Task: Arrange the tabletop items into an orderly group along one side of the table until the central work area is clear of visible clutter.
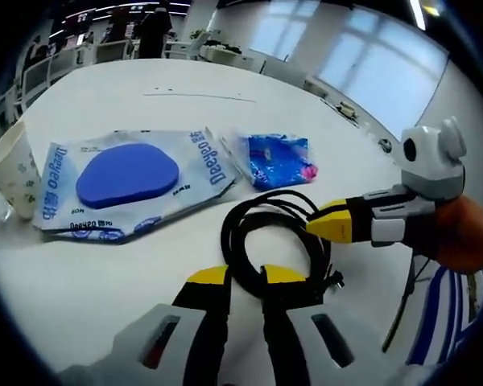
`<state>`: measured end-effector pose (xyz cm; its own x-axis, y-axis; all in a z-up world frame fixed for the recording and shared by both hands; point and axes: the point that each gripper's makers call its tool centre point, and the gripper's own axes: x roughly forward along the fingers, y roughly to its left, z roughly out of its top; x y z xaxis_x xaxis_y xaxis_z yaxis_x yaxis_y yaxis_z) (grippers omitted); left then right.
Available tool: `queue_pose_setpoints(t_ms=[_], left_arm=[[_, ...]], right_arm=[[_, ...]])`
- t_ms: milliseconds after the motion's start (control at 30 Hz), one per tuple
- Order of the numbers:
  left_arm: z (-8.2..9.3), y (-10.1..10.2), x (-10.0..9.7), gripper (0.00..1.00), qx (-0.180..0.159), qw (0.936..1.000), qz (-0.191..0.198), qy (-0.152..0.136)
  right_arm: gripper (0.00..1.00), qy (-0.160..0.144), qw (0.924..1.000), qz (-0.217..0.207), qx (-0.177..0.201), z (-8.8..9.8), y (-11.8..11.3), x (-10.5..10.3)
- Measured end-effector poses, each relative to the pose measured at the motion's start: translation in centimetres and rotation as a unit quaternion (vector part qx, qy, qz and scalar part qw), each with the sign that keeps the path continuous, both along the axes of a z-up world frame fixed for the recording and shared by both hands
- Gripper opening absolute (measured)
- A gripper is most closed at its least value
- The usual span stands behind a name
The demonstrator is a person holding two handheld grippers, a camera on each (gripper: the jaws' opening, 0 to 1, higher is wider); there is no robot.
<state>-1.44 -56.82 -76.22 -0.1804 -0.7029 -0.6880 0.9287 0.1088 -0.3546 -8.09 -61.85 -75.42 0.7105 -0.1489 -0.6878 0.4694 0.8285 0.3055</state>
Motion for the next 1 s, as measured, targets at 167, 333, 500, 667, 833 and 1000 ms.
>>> queue_pose_setpoints(t_ms=[167,333,500,667,833,1000], left_arm=[[0.2,0.6,-0.5,0.17,0.000,0.9999,-0.012,-0.011],[0.7,1.6,-0.4,0.20,-0.001,0.9984,-0.036,-0.043],[1.9,3.3,0.2,0.22,-0.011,0.9971,-0.049,-0.057],[3.7,5.5,1.8,0.26,-0.030,0.9950,-0.055,-0.077],[5.6,7.8,3.4,0.28,-0.044,0.9931,-0.052,-0.096],[7.8,10.5,5.1,0.32,-0.066,0.9921,-0.034,-0.101]], right_arm=[[0.14,-0.002,0.9999,0.005,-0.010,0.4,0.5,-0.6],[0.16,-0.010,0.9998,0.000,-0.016,1.0,0.8,-1.5],[0.19,-0.016,0.9996,0.006,-0.024,1.3,1.2,-2.0],[0.23,-0.023,0.9985,0.023,-0.044,2.6,2.3,-2.3],[0.26,-0.028,0.9972,0.037,-0.058,3.7,3.4,-2.8],[0.31,-0.033,0.9955,0.052,-0.072,5.3,4.8,-3.0]])
